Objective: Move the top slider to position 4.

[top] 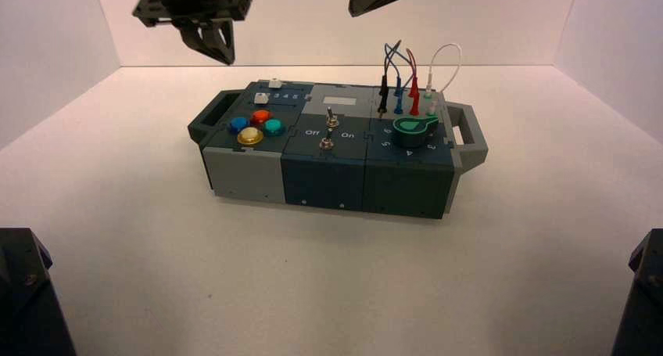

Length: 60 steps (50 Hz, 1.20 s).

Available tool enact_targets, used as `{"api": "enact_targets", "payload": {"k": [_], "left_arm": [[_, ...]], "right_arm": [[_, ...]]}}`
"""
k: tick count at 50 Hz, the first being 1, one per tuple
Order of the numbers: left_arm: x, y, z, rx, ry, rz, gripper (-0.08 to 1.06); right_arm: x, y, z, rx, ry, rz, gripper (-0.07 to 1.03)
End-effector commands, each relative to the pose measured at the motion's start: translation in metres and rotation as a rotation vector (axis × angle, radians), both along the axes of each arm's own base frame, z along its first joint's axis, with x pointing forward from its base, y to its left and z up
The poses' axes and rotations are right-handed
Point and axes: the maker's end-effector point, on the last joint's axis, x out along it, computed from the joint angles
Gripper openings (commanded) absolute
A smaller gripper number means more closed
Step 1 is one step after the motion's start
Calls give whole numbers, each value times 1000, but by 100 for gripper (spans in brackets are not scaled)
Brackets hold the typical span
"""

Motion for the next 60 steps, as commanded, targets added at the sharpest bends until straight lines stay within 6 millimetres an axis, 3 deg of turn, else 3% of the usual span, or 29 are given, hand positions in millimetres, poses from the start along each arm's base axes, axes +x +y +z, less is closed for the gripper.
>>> {"api": "enact_targets", "payload": {"k": [1,11,28,60], "left_arm": [[18,-6,19,-13,-53,-7,-3],[25,-12,17,-10,-36,-21,-3],[27,-40,5,9,9,-110,-3],[33,-42,-11,52,34,-165,-3]], "right_arm": [[4,5,12,25,-29,3,-2],[5,6,8,18,-21,3,-2],[5,7,8,16,-16,3,-2],[5,7,8,19,-16,1,-2]]}}
